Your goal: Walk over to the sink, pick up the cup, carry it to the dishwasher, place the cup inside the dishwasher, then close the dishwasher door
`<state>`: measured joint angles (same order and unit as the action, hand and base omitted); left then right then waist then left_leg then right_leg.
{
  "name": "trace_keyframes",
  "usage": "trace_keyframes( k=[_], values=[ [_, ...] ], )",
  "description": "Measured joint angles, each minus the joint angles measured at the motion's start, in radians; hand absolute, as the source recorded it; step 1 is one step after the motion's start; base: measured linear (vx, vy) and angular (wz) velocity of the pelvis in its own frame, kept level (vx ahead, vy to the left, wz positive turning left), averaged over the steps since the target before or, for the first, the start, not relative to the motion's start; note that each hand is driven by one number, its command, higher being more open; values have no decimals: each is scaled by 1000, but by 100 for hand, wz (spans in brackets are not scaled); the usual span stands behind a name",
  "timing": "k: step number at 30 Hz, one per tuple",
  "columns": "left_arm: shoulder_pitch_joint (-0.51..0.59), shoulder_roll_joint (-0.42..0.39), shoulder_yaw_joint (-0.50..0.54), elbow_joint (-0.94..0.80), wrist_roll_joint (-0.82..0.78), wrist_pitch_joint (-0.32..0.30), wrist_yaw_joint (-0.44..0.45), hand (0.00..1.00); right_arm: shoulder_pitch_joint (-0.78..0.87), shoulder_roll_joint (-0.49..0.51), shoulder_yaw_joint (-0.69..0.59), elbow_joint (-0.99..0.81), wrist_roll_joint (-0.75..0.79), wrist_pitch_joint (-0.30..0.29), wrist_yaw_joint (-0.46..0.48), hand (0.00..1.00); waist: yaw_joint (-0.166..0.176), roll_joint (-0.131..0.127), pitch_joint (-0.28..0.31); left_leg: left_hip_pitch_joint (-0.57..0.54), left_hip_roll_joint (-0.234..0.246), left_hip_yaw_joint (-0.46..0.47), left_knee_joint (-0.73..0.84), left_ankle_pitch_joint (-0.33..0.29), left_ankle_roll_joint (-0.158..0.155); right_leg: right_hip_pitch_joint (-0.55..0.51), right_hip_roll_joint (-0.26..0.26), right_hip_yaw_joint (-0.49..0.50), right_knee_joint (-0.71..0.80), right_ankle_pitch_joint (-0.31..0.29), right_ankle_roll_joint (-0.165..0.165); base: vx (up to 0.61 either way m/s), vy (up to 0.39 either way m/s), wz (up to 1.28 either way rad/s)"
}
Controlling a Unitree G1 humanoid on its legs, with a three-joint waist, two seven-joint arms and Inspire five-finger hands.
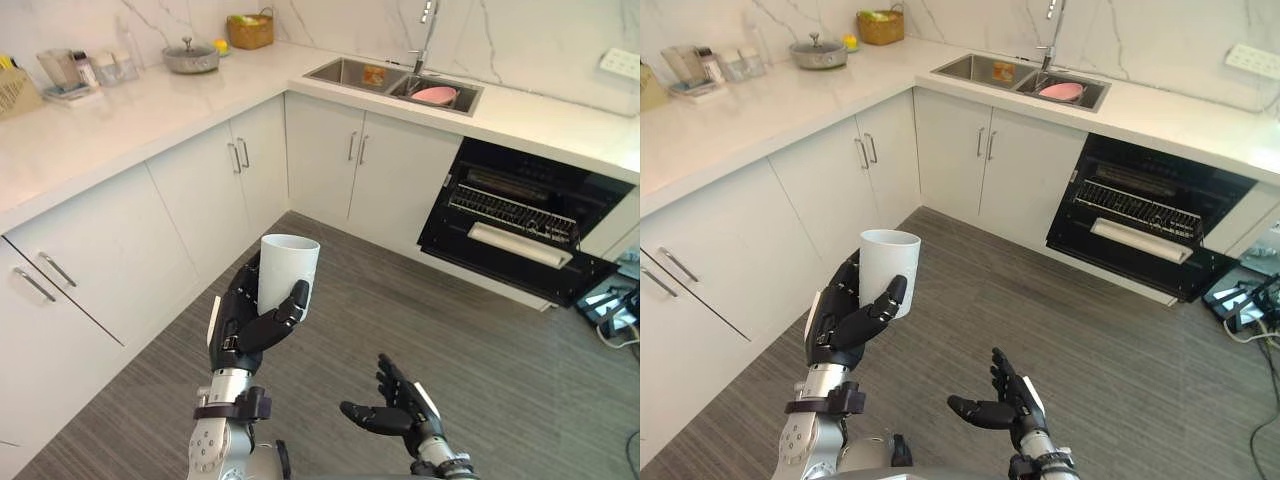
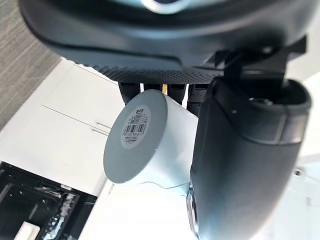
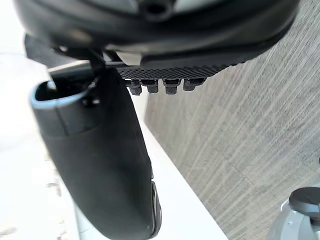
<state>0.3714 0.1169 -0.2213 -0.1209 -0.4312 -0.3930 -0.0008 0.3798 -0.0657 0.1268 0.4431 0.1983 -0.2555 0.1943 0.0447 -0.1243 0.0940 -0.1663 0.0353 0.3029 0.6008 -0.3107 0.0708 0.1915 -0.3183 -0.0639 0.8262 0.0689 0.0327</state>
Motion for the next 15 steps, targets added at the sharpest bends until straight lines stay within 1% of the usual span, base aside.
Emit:
trace_keyframes(
  k=[1,2,3,4,5,6,7,8,9,10,11,12,13,14,15],
  values=[
    [17,-1,-2,0,0,3,0,0,20,9,-3,1,1,1,-2,100,-14,-1,3,82,-19,-2,-30,-41,13,-107,-26,3,194,-117,-6,424,180,-1],
    [19,-4,-2,0,-1,3,1,0,27,8,0,-3,0,1,-2,100,-20,5,-1,107,-15,-1,-39,-57,14,-170,-15,-6,250,-196,-15,409,151,4],
    [14,-6,-5,-4,0,0,1,0,48,6,6,-11,0,0,-1,100,-30,19,-10,150,-13,-3,-69,-71,9,-267,9,-43,257,-271,-14,479,156,11],
    [-5,-5,-8,-8,0,-8,1,0,62,8,9,-13,-1,-1,0,100,-45,24,-11,198,-15,-9,-124,-74,6,-382,39,-97,191,-336,-12,624,168,23],
    [-29,-3,-14,-5,0,-7,1,0,75,10,9,-13,-4,-2,0,100,-60,32,-11,247,-11,-24,-176,-79,-7,-470,81,-160,59,-349,-12,555,113,24],
    [-36,-1,-20,-4,-1,-8,1,0,82,10,8,-14,-4,-2,0,100,-65,36,-13,272,-8,-30,-200,-76,-29,-497,108,-179,-28,-341,0,643,88,29],
    [-46,4,-33,-1,0,-8,-1,0,94,11,8,-15,-3,-8,0,100,-74,43,-16,327,-6,-42,-250,-82,-51,-530,168,-193,-238,-285,17,568,55,29],
    [-51,6,-42,4,0,-9,-1,0,94,11,7,-21,-2,-19,-2,100,-85,43,-16,365,-9,-50,-281,-86,-60,-545,201,-194,-371,-225,22,921,48,50],
    [-52,1,-61,25,0,-9,-2,0,95,9,7,-24,-3,-30,-4,100,-100,53,-22,431,-12,-69,-325,-95,-76,-549,237,-201,-492,-78,-7,779,13,51],
    [-52,-2,-72,38,1,-11,-6,0,95,7,7,-24,-3,-35,-5,100,-102,57,-24,455,-12,-78,-332,-100,-85,-547,245,-206,-509,-8,-32,950,1,58],
    [-54,-21,-86,83,3,-21,-16,0,87,-8,4,-21,-3,-38,-6,100,-106,92,-37,489,13,-98,-323,-115,-112,-539,261,-217,-471,55,-115,782,9,36],
    [-47,-40,-92,105,3,-18,-17,0,63,-21,7,-27,-4,-32,-6,100,-105,136,-37,496,45,-107,-283,-89,-152,-533,258,-237,-397,-12,-138,761,13,31],
    [-47,-50,-92,114,3,-18,-17,0,54,-24,5,-41,-4,-32,-6,100,-115,138,-29,502,39,-108,-252,-51,-157,-540,232,-238,-321,-56,-140,728,-24,32],
    [-44,-72,-96,126,3,-20,-17,0,54,-38,1,-85,-4,-31,-6,100,-132,130,-3,512,19,-99,-156,33,-151,-554,189,-269,-166,-142,-147,630,-155,21],
    [-29,-79,-101,116,3,-21,-18,0,65,-43,2,-120,-4,-30,-4,100,-119,161,-24,491,43,-91,-27,84,-147,-501,232,-289,-231,-159,-144,601,-230,-23]
  ],
)
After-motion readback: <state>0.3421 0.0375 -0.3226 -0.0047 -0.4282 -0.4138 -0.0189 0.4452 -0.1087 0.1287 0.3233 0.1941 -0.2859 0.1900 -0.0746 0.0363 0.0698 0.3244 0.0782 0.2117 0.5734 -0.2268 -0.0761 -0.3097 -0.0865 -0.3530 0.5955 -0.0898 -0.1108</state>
